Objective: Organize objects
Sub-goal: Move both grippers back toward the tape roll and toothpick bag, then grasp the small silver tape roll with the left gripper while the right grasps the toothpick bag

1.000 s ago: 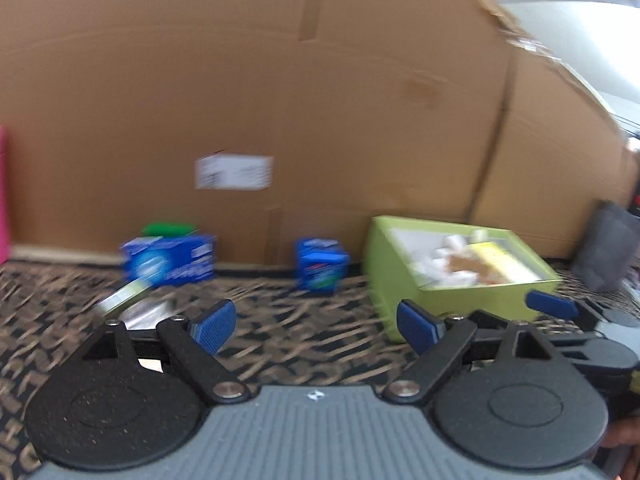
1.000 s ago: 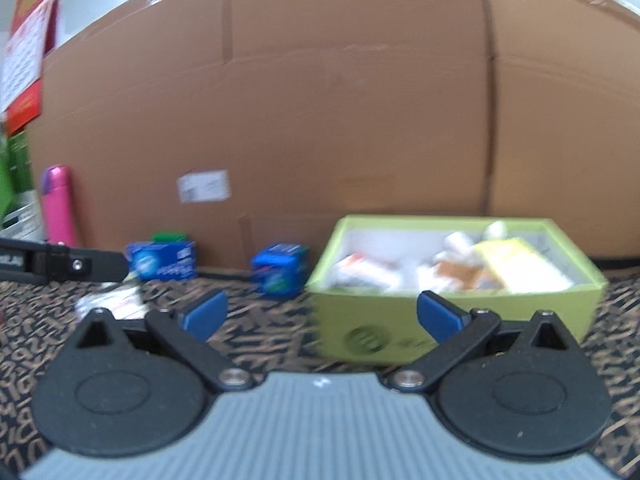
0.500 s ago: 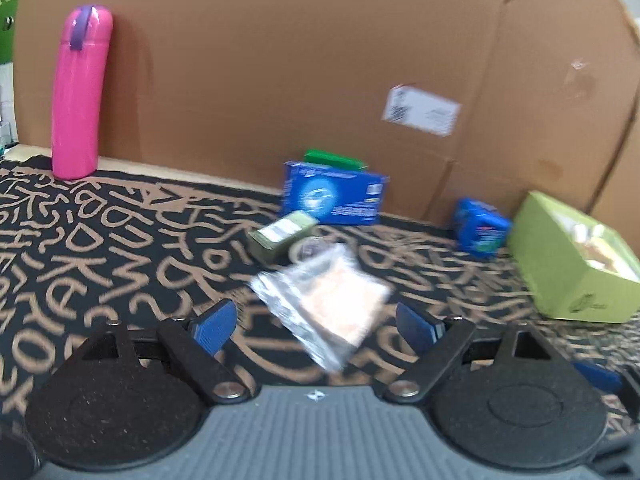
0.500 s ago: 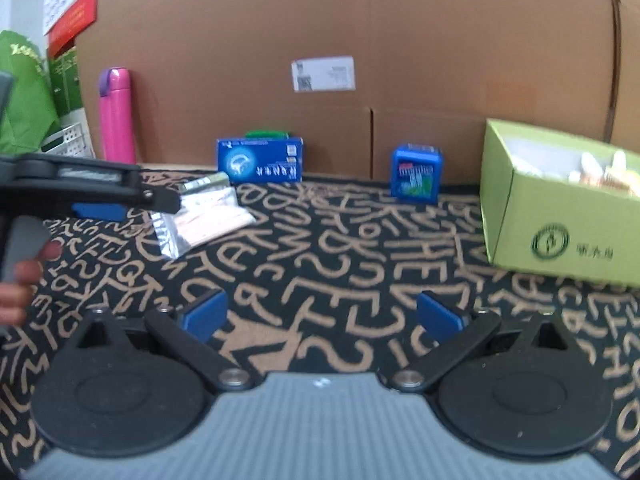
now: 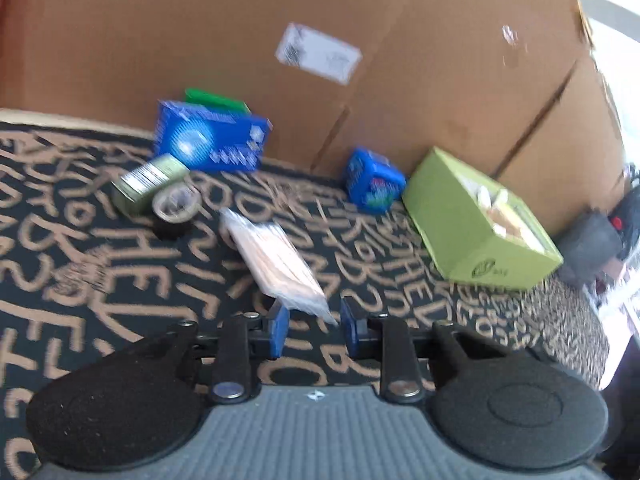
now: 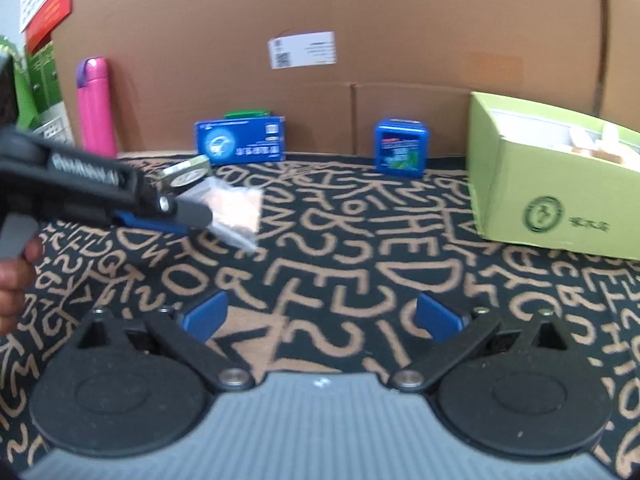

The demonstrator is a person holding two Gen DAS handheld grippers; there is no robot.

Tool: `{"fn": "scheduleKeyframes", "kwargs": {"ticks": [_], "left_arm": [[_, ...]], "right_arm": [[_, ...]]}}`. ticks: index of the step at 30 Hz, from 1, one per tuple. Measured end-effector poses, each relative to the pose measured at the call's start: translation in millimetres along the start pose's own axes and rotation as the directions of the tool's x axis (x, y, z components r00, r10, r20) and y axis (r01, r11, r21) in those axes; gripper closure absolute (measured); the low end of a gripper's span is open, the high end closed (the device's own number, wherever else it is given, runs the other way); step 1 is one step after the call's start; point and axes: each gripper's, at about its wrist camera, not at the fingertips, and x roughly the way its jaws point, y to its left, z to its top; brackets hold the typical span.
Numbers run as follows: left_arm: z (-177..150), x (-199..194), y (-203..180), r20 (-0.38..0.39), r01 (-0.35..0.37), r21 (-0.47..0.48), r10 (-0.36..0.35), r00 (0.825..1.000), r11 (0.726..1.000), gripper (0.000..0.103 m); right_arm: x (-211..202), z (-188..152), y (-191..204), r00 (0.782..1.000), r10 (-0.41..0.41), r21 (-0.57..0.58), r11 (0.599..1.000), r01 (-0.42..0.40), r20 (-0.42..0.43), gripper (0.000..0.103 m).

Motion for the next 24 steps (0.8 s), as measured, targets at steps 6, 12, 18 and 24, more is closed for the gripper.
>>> {"fn": "scheduleKeyframes", "kwargs": {"ticks": [6,12,18,24], "left_arm": [[6.7,-24.8,21.9,0.088,-0.151,-0.046,0.155,0.984,0.987,0.053],[19.7,-13.0,31.9,0.093,-0.168,-0.051,0.172,0.981,0.984,0.054],[36.2,23.2,35.9,0.094,-0.251,-0.011,0.251,0.964,0.968,0.054],[42.7,58.2,40.7,0.067,-0.329,0.023,0.327,0.943,0.944,0.055]], "right_arm": [[40.9,21.2,29.0,0.995,0.092,-0.040,0.995,-0.093,-0.031,0.002],[83.8,39.4,57.3,0.991,0.123,-0.071,0.989,-0.127,-0.055,0.015],[81.7,41.0,56.9,0.995,0.089,-0.080,0.992,-0.093,-0.045,0.072],[55.3,25.3,28.8,0.995,0.092,0.015,0.996,-0.091,-0.041,0.079]]}}
